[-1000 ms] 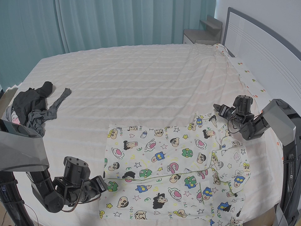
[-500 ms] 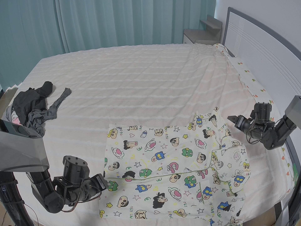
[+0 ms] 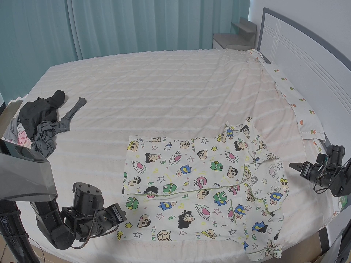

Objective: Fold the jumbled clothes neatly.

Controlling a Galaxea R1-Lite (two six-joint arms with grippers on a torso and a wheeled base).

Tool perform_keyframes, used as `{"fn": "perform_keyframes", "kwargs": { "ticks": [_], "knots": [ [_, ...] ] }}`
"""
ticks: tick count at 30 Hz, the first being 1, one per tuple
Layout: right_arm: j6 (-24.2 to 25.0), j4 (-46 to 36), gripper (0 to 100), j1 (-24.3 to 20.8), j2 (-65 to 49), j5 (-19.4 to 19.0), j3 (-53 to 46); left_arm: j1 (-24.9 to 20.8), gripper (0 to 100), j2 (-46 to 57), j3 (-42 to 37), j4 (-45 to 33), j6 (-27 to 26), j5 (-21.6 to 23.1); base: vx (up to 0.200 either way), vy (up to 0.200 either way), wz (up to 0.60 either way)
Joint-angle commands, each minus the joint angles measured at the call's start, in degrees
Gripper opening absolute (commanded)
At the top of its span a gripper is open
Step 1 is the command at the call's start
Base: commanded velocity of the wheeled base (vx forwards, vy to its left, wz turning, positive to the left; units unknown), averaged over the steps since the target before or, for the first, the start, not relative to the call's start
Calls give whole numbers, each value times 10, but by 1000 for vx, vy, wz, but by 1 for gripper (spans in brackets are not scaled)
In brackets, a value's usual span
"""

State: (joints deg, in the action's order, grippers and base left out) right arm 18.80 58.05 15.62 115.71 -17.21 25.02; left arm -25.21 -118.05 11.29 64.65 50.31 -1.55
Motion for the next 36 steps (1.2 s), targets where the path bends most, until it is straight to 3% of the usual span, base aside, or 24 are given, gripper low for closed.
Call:
{"fn": "perform_keyframes", "kwargs": {
  "ticks": [1,6,22,23,36],
  "knots": [
    [-16,51,100,7,72,-8,8,-2,0,-1,-5,0,0,1,0,0,0],
    [-16,98,100,-14,140,-7,34,-2,0,-2,-5,1,0,1,0,0,0],
    [-15,93,100,-40,199,-22,94,-2,0,-13,-4,10,0,-2,0,0,0],
    [-15,94,0,-41,203,-21,95,-2,0,-15,-5,14,0,-2,0,0,0],
    [-13,115,0,-23,186,-15,93,-2,0,-41,-25,83,-3,-2,0,0,0]
  ]
}}
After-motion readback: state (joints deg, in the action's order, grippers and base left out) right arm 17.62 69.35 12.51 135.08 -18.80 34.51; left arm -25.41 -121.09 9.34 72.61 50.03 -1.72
